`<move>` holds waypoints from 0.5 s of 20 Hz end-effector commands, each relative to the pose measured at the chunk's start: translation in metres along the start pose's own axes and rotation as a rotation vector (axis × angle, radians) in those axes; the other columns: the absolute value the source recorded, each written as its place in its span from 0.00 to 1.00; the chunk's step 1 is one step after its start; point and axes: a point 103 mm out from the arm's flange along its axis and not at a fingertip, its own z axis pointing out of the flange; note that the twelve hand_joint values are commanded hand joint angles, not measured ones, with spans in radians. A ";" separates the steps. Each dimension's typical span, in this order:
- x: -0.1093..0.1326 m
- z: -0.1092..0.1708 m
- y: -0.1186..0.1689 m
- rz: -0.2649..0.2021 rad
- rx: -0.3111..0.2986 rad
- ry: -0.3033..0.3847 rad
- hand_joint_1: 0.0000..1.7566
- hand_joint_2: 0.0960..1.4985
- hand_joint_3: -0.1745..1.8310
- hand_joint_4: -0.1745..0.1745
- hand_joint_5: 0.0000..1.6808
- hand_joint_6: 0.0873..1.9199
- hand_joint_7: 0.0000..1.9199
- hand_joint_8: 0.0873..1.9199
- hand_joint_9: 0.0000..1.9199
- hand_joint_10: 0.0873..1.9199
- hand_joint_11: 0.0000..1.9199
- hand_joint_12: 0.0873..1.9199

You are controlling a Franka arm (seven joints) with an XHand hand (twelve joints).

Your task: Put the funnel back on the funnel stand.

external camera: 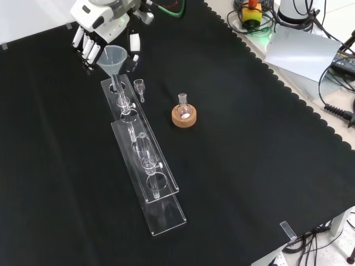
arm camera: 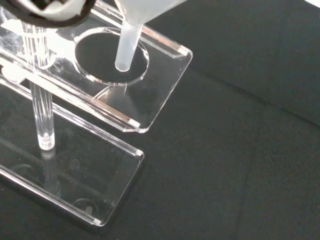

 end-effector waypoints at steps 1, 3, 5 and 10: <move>-0.002 0.003 0.000 -0.001 0.002 0.005 0.45 0.41 0.36 0.38 0.31 0.33 0.32 0.33 0.51 0.22 0.30 0.64; -0.001 0.004 0.001 -0.002 0.009 -0.003 0.45 0.41 0.36 0.38 0.31 0.33 0.32 0.33 0.51 0.22 0.30 0.64; 0.003 0.007 0.004 -0.002 0.018 -0.009 0.45 0.41 0.36 0.38 0.31 0.33 0.32 0.33 0.51 0.22 0.30 0.64; 0.004 0.012 0.008 -0.004 0.021 -0.007 0.45 0.41 0.36 0.37 0.30 0.32 0.32 0.33 0.51 0.22 0.30 0.64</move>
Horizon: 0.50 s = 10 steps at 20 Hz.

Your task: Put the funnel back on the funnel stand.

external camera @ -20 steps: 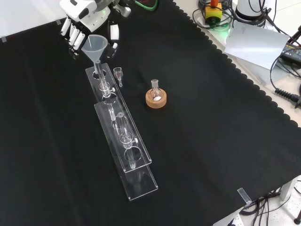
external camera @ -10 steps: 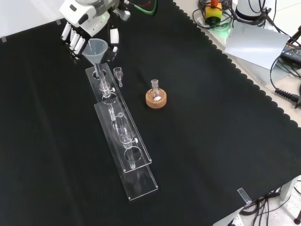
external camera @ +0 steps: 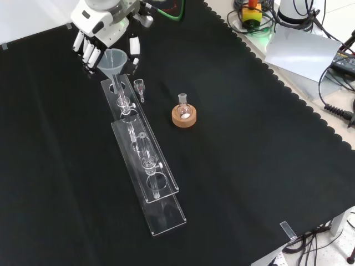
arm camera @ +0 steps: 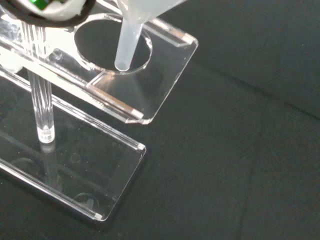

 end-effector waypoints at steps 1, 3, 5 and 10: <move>0.002 0.003 0.005 0.003 0.009 -0.011 0.45 0.41 0.36 0.37 0.30 0.32 0.32 0.33 0.51 0.22 0.30 0.64; 0.007 0.005 0.009 0.004 0.021 -0.020 0.45 0.41 0.36 0.37 0.29 0.32 0.32 0.33 0.51 0.22 0.30 0.64; 0.010 0.008 0.012 0.003 0.039 -0.015 0.45 0.41 0.36 0.37 0.27 0.31 0.31 0.33 0.49 0.21 0.30 0.64; 0.013 0.014 0.014 0.005 0.110 -0.011 0.44 0.40 0.35 0.34 0.19 0.13 0.17 0.35 0.35 0.26 0.24 0.68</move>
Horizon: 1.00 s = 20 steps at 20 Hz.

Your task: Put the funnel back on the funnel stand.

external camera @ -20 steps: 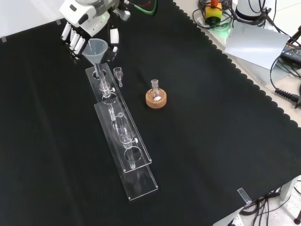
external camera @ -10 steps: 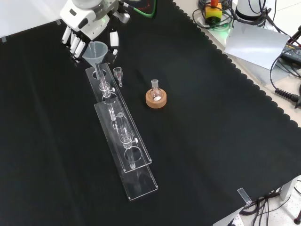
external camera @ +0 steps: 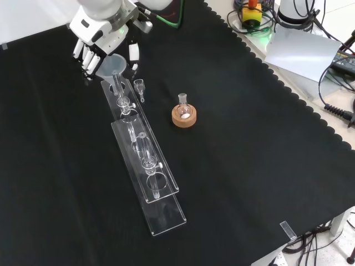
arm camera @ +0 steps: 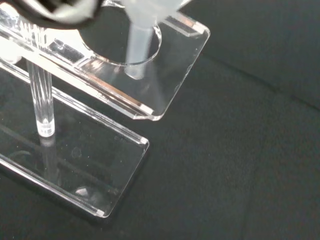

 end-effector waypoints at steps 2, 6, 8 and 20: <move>0.008 0.009 0.004 0.004 0.087 -0.002 0.43 0.40 0.35 0.34 0.16 0.05 0.12 0.35 0.29 0.29 0.22 0.69; 0.008 0.008 -0.001 0.005 0.089 0.002 0.42 0.39 0.35 0.34 0.13 0.00 0.07 0.34 0.23 0.31 0.20 0.69; 0.008 0.005 -0.007 0.008 0.080 0.003 0.42 0.39 0.34 0.34 0.12 0.00 0.05 0.33 0.20 0.32 0.19 0.70; 0.009 -0.035 -0.089 0.060 -0.025 0.009 0.41 0.38 0.33 0.35 0.11 0.00 0.04 0.34 0.18 0.34 0.16 0.72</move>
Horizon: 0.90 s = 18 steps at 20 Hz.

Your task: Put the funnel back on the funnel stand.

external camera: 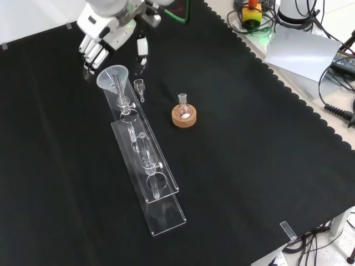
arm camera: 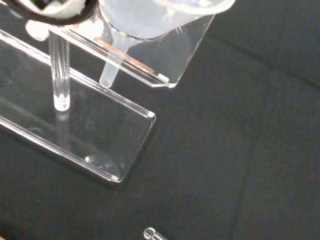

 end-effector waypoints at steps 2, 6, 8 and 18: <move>0.001 -0.024 -0.071 0.067 -0.083 0.017 0.41 0.38 0.33 0.35 0.11 0.00 0.05 0.34 0.19 0.34 0.17 0.72; 0.006 -0.029 -0.106 0.114 -0.111 0.017 0.41 0.39 0.33 0.35 0.12 0.00 0.07 0.34 0.20 0.35 0.17 0.72; 0.010 -0.030 -0.124 0.124 -0.130 0.024 0.40 0.39 0.33 0.35 0.13 0.00 0.08 0.34 0.21 0.34 0.18 0.72; 0.024 -0.019 -0.196 0.179 -0.165 0.073 0.40 0.43 0.33 0.36 0.15 0.00 0.11 0.34 0.26 0.32 0.20 0.71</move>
